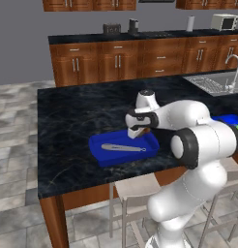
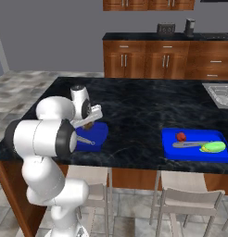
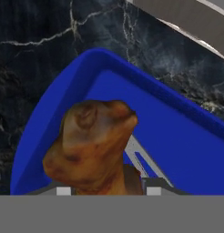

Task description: Gather the bell pepper and corn from the fridge and place them on a tray on the dining counter. Then gather the chicken drumsticks from the fridge and place them on the other tray.

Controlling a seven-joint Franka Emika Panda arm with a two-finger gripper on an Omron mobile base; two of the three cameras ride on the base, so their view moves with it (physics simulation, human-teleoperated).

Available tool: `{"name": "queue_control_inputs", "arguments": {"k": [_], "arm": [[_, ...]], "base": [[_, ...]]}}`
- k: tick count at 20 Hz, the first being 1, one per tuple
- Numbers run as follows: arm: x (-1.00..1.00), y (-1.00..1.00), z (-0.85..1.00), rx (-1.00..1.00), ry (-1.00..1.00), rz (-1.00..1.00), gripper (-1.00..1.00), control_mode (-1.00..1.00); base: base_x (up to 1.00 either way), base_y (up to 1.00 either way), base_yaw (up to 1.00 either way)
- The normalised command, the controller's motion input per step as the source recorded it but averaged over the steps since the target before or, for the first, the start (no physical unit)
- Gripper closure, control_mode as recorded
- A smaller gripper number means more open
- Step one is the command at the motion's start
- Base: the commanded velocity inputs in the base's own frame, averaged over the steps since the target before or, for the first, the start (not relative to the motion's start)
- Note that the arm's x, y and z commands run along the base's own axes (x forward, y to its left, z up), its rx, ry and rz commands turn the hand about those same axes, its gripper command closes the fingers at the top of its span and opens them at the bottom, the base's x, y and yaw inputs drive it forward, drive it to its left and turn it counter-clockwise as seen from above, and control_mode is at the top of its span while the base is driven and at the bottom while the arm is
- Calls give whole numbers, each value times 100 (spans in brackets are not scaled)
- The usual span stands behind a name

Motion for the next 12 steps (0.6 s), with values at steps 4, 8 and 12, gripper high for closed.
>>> {"name": "queue_control_inputs", "arguments": {"k": [4,8,12], "arm": [[21,0,-21,0,0,0,100,-100],[27,0,-22,0,0,0,100,-100],[26,0,-20,0,0,0,100,-100]], "base": [[0,0,0],[0,0,0],[0,0,0]]}}
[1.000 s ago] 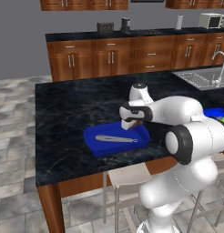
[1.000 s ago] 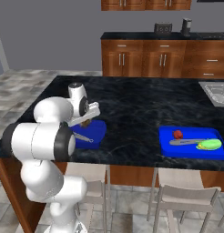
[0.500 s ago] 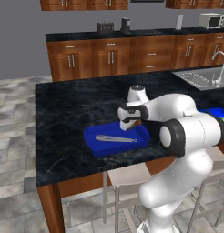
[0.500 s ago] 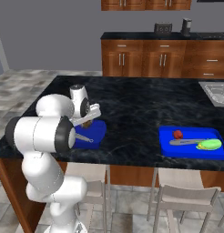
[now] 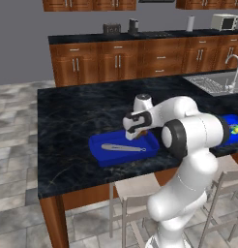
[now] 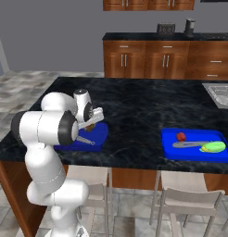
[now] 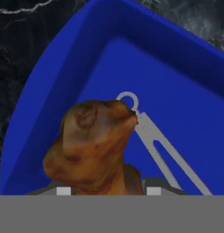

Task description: Gather the bell pepper and corn from the fridge and place them on a tray on the dining counter. Then gather the chicken drumsticks from the fridge and place them on the other tray.

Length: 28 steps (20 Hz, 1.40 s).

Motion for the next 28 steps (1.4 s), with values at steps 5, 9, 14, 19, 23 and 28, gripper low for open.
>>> {"name": "queue_control_inputs", "arguments": {"k": [5,9,14,19,23,28], "arm": [[21,0,-18,0,0,0,100,-100],[19,-2,-16,0,0,0,100,-100],[15,0,-15,0,0,0,100,-100],[16,0,-13,0,0,0,100,-100],[10,0,-6,0,0,0,-100,-100],[6,0,-2,0,0,0,-100,-100]], "base": [[0,0,0],[0,0,0],[0,0,0],[0,0,0],[0,0,0],[0,0,0]]}}
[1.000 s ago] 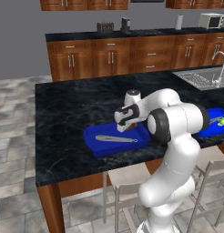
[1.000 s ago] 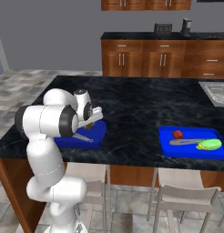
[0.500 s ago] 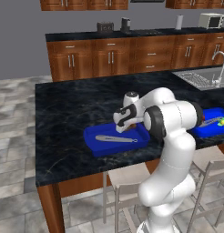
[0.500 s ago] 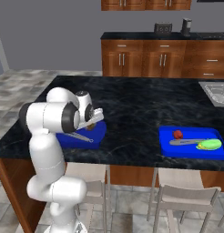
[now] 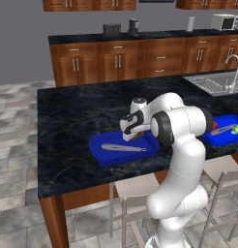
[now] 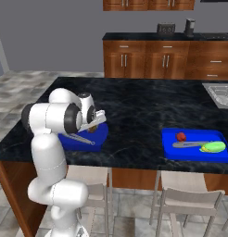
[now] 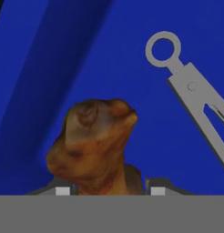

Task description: Gather the bell pepper and corn from the fridge and place them on a tray on the dining counter. Then gather the chicken drumsticks from the fridge and place them on the other tray.

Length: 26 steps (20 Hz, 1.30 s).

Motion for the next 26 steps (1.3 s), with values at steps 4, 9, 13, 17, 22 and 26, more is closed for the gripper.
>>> {"name": "queue_control_inputs", "arguments": {"k": [4,9,13,17,22,26], "arm": [[0,0,0,0,0,0,-100,-100],[0,-2,0,0,0,0,-100,-100],[-9,-2,17,0,0,0,-100,-100],[-69,0,74,-1,-4,0,-100,-100],[-98,-15,86,2,-15,-5,-100,-100],[-97,-39,98,18,-14,-18,-100,-100]], "base": [[0,0,0],[0,0,0],[0,0,0],[0,0,0],[0,0,0],[0,0,0]]}}
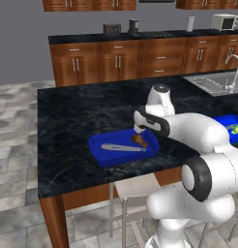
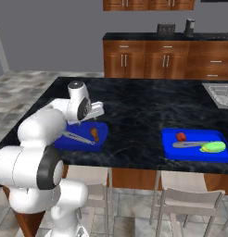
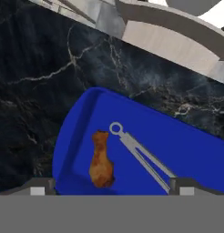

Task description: Gather the bell pepper and corn from the fridge and place them on a tray on the dining counter. Then gather the chicken drumsticks from the fridge and place them on the other tray.

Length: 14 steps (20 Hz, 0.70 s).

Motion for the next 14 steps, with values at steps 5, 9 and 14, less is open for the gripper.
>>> {"name": "queue_control_inputs", "arguments": {"k": [5,9,14], "arm": [[-70,-30,100,19,-4,-8,-100,-100],[-75,-2,87,3,0,6,-100,-100],[-73,1,75,-6,-3,27,-100,-100]], "base": [[0,0,0],[0,0,0],[0,0,0]]}}
